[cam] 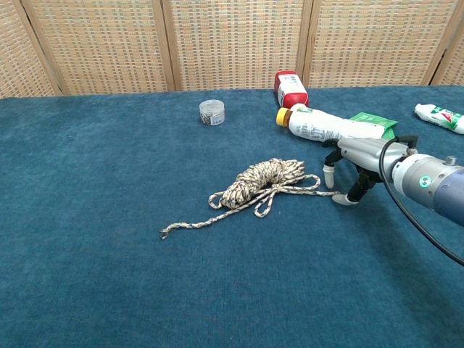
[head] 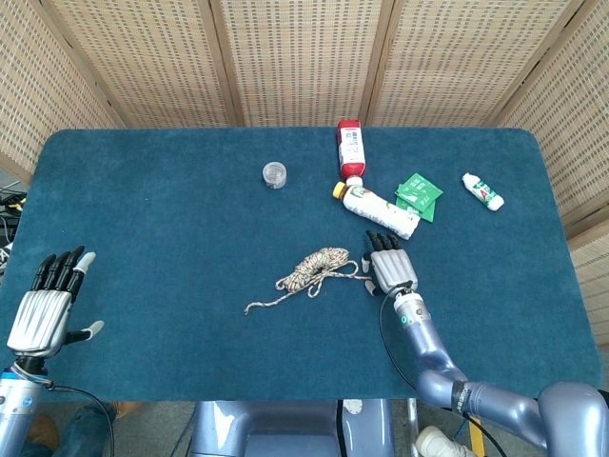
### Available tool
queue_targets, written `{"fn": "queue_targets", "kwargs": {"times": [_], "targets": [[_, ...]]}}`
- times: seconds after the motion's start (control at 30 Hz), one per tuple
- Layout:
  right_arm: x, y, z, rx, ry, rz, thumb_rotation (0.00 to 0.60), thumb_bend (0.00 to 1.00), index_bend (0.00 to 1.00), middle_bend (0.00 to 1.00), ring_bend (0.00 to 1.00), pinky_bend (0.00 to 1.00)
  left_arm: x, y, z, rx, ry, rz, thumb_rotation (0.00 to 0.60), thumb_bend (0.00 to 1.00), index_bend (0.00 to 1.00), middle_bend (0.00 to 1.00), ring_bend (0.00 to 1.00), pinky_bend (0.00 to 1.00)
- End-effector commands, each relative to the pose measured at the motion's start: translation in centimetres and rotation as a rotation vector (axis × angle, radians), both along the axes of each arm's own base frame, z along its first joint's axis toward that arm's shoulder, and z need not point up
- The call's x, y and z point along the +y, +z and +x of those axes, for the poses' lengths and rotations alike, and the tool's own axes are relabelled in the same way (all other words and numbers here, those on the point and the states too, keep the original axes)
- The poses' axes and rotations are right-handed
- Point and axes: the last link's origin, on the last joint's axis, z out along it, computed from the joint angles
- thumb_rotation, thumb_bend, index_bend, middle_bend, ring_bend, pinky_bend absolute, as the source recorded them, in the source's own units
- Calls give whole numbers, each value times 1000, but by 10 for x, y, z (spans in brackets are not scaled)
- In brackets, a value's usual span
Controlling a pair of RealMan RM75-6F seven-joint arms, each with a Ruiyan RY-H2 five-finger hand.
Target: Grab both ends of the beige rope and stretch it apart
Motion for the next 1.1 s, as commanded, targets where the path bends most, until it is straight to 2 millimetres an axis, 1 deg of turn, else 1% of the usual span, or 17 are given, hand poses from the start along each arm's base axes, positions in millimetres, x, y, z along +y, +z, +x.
{"fn": "queue_targets", "kwargs": {"times": [0.03, 0.23, 0.63, 0.8, 0.9, 1.1], "targets": [[-1, 0, 0, 6, -6, 9, 600, 324, 494, 0, 0, 0, 0, 0, 0, 0, -1, 0, 600, 0, 0, 0, 0, 0], [-2, 1, -1, 15, -21, 21, 600, 347, 502, 0, 0, 0, 0, 0, 0, -1, 0, 1, 600, 0, 0, 0, 0, 0], [0, -4, 0, 16, -28, 35, 600, 354, 537, 0, 0, 0, 0, -1, 0, 1, 0, -2, 600, 0, 0, 0, 0, 0], [-1, -6, 0, 11, -27, 32, 600, 410, 590, 0, 0, 0, 0, -2, 0, 3, 2, -5, 600, 0, 0, 0, 0, 0], [0, -5, -1, 8, -28, 31, 600, 426, 625, 0, 0, 0, 0, -3, 0, 4, 0, -7, 600, 0, 0, 0, 0, 0], [-1, -1, 1, -2, -26, 25, 600, 454, 645, 0, 0, 0, -1, -4, 1, 5, -1, -11, 600, 0, 0, 0, 0, 0]]}}
